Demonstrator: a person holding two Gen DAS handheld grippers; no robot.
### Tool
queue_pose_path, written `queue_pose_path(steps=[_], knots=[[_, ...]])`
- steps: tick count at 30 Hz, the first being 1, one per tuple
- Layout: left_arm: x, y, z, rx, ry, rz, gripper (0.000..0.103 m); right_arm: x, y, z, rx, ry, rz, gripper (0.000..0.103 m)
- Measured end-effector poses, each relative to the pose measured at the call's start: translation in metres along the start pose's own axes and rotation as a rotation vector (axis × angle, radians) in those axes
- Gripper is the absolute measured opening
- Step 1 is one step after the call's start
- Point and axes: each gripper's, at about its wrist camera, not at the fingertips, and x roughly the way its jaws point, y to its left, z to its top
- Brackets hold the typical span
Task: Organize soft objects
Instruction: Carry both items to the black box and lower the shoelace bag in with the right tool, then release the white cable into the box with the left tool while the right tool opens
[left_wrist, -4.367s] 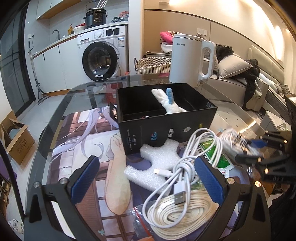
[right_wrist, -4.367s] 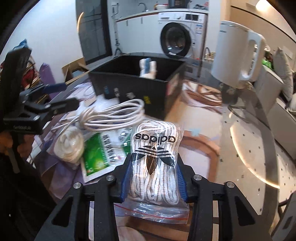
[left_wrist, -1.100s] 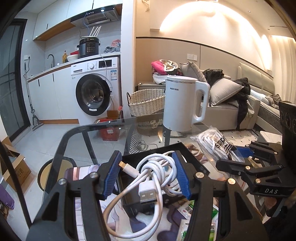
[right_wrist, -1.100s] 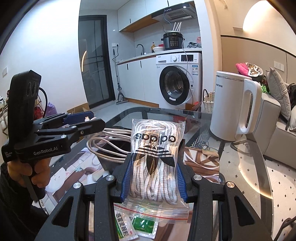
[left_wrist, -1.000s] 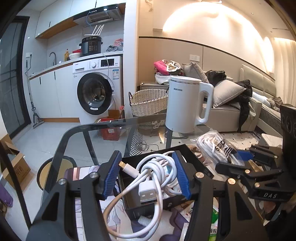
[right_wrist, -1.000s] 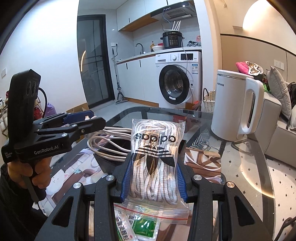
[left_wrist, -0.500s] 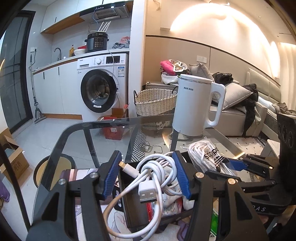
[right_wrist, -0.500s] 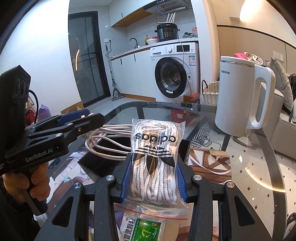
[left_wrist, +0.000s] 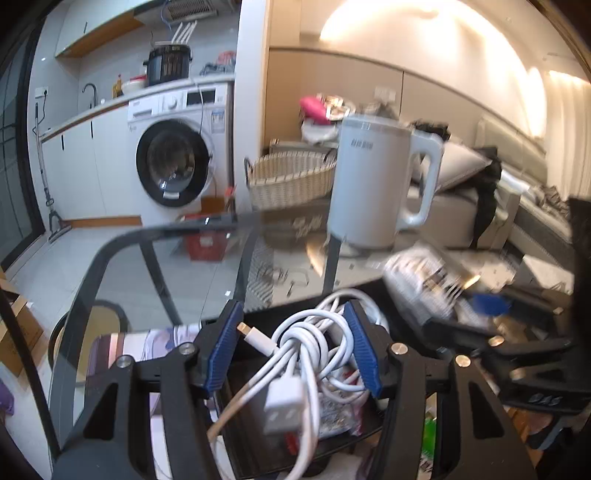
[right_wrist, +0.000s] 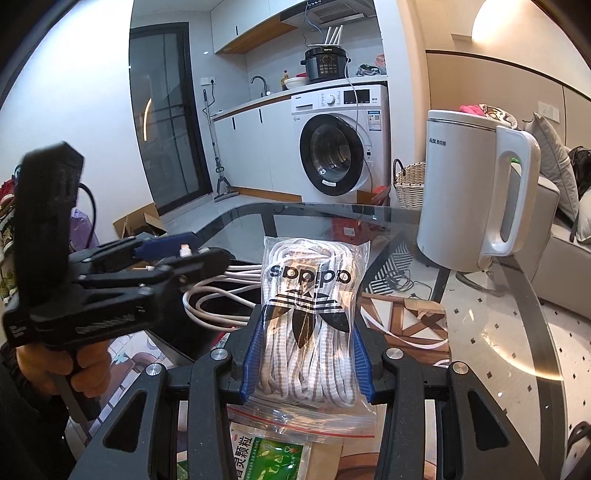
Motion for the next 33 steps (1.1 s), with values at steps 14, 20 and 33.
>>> queue_pose_path(steps=[14,20,33], knots=[[-0.032,0.024,-0.015,-0.095,-0.051,0.053,0.103,0.004,0.009,0.002,-0.014,0.005,0.009,0.042],[-0.037,0.034,-0.021,-0.121,-0.041,0.079,0.103,0.016,0.02,0.005,-0.023,0.018,0.008,0.042],[-0.045,0.041,-0.027,-0.129,-0.035,0.114,0.103,0.022,0.017,0.005,-0.028,0.029,-0.098,0.069]])
